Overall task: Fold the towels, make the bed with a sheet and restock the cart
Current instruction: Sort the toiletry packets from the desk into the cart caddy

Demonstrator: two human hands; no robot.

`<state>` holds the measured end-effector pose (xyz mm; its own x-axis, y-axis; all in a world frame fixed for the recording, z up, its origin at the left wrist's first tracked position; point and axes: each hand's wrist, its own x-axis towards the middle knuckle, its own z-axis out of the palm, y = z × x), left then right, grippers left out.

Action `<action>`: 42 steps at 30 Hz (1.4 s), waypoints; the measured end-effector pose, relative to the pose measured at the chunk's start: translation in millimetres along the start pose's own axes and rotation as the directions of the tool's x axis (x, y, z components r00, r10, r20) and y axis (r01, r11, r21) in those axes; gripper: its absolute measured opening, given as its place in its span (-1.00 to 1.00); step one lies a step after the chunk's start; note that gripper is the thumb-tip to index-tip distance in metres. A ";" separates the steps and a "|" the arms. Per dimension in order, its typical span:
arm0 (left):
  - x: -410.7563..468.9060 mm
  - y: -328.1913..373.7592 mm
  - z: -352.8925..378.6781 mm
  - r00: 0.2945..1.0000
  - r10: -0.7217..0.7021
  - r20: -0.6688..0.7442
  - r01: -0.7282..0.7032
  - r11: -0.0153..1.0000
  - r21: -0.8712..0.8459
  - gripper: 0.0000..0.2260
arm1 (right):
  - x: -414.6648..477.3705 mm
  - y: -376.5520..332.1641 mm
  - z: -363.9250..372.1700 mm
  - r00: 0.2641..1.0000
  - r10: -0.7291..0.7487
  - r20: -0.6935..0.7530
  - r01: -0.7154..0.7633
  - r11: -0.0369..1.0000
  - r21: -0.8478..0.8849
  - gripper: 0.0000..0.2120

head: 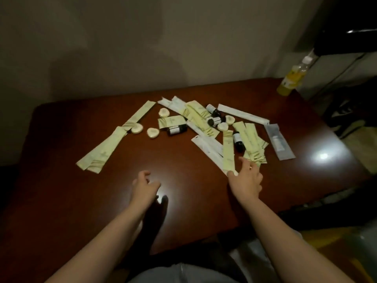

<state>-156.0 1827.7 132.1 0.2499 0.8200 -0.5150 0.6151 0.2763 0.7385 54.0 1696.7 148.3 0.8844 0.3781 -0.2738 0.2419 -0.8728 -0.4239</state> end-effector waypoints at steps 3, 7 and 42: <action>32.2 37.9 36.8 0.987 -0.022 0.158 0.019 1.000 0.023 -0.59 | 50.9 10.7 -20.9 0.993 0.110 -0.037 -0.110 0.994 0.017 -0.38; 55.6 72.4 97.0 0.947 -0.119 0.299 0.111 0.993 0.041 -0.55 | 125.9 18.7 -32.0 0.982 0.186 0.034 -0.189 0.977 0.097 -0.31; 79.6 117.3 208.9 0.920 -0.290 0.265 0.392 0.648 -0.652 -0.69 | 130.1 -22.2 9.3 0.752 -0.289 0.592 0.105 0.940 0.325 -0.54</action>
<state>92.2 1820.6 86.8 0.2498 0.5412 -0.8029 0.0090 0.8279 0.5608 160.0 1768.1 114.1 0.3590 0.7193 -0.5948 0.1901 -0.6803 -0.7079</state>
